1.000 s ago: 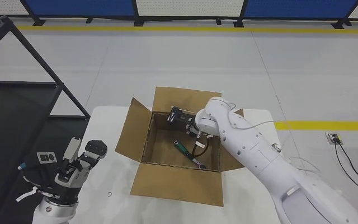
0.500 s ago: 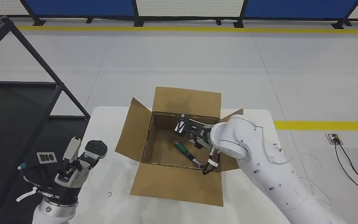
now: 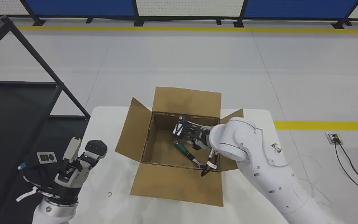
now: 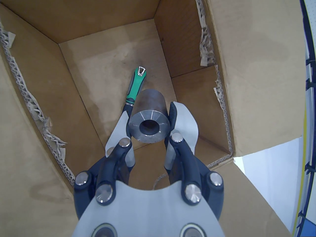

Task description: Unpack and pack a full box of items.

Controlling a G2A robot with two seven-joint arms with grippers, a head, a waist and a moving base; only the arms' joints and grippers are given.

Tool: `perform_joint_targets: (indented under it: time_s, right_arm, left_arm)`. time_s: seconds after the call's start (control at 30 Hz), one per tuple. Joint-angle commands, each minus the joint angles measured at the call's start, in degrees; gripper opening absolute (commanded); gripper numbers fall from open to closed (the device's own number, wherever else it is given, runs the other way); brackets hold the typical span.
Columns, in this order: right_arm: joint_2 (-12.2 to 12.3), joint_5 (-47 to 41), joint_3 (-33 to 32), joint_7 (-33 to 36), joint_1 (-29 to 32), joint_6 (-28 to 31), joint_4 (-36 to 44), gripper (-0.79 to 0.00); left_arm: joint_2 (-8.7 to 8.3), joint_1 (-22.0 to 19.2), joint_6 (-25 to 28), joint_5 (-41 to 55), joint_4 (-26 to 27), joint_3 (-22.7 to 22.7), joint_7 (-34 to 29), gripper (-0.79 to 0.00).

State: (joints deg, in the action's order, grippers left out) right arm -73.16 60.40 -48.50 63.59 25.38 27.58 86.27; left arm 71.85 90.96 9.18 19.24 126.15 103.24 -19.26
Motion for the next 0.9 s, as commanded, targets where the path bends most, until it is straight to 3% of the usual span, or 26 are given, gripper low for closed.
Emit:
perform_joint_targets:
  time_s: [0.0, 0.5, 0.87]
  right_arm:
    - [0.5, -0.9, -2.3, -0.3, 0.5, 0.9, 2.3, -0.785]
    - [6.2, 0.5, -26.5, 6.6, 15.7, 2.6, 29.4, -0.785]
    - [8.5, -1.9, -44.4, 5.9, 27.9, -1.0, 36.4, -0.785]
  left_arm:
    - [0.00, 0.0, 0.0, 0.0, 0.0, 0.0, 0.0, 0.000]
    - [0.00, 0.0, 0.0, 0.0, 0.0, 0.0, 0.0, 0.000]
    - [0.00, 0.0, 0.0, 0.0, 0.0, 0.0, 0.0, 0.000]
